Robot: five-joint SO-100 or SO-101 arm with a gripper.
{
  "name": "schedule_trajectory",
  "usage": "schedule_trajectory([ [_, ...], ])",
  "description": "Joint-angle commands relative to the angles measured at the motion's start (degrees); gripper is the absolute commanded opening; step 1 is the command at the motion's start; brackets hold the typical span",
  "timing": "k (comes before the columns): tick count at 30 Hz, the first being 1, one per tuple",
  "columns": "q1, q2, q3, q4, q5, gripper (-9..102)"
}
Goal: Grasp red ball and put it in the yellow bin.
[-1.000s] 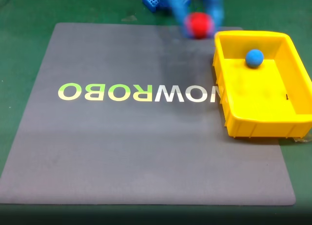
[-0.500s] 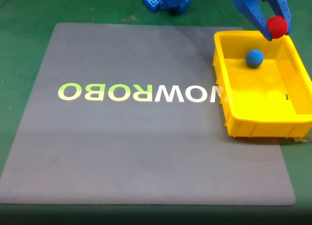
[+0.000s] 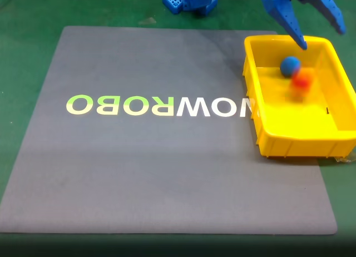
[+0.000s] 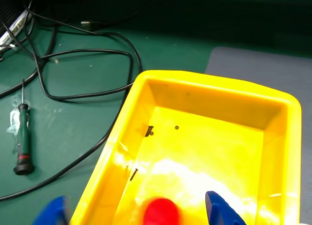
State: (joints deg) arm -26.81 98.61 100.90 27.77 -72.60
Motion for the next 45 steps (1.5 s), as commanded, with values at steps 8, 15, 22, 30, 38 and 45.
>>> schedule_trajectory([
  [8, 1.8, 4.0, -1.5, -0.7, 0.3, 36],
  [15, 2.0, 13.3, 3.6, 4.7, 0.3, 34],
  [22, 5.7, 36.7, 26.4, 6.0, -2.3, 32],
  [30, 18.4, 62.8, 47.8, 12.0, -6.5, 9],
  [38, 25.0, 86.7, 58.8, 29.3, -8.2, 0],
  [45, 31.3, 91.9, 65.4, 36.5, -9.8, 0],
])
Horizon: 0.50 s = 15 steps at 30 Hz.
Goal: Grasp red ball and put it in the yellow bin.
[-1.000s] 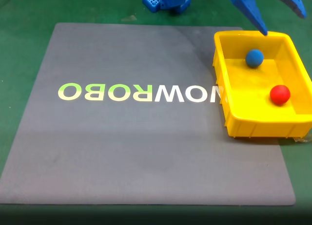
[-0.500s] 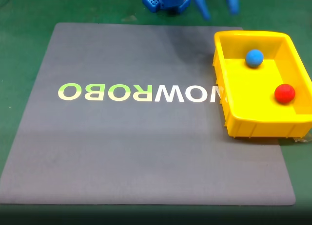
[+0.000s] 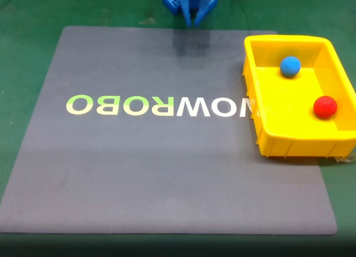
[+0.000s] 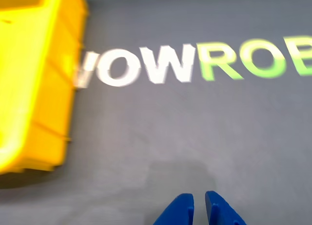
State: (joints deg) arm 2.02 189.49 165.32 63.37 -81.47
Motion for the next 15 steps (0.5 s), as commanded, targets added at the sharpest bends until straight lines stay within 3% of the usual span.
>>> schedule_trajectory([
  [1, 3.2, 1.1, 2.2, 1.6, -1.4, 0],
  [6, 4.3, 1.1, 12.0, 1.7, -3.3, 0],
  [11, 3.9, 1.1, 12.4, 11.7, -6.1, 0],
  [15, 3.8, 1.1, 12.4, 13.4, -7.5, 0],
])
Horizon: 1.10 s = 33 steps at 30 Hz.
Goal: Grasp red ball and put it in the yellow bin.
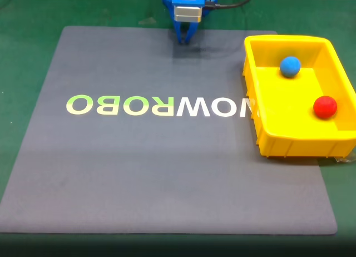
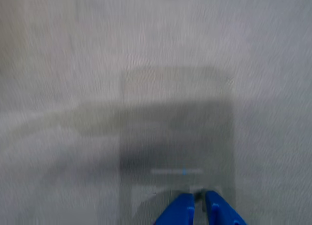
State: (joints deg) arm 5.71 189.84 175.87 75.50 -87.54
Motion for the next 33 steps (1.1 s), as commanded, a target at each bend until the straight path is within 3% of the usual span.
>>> schedule_trajectory([
  [1, 0.1, 0.7, 1.8, 1.5, -1.6, 0],
  [33, 0.7, 0.7, 1.8, 2.2, -3.2, 0],
])
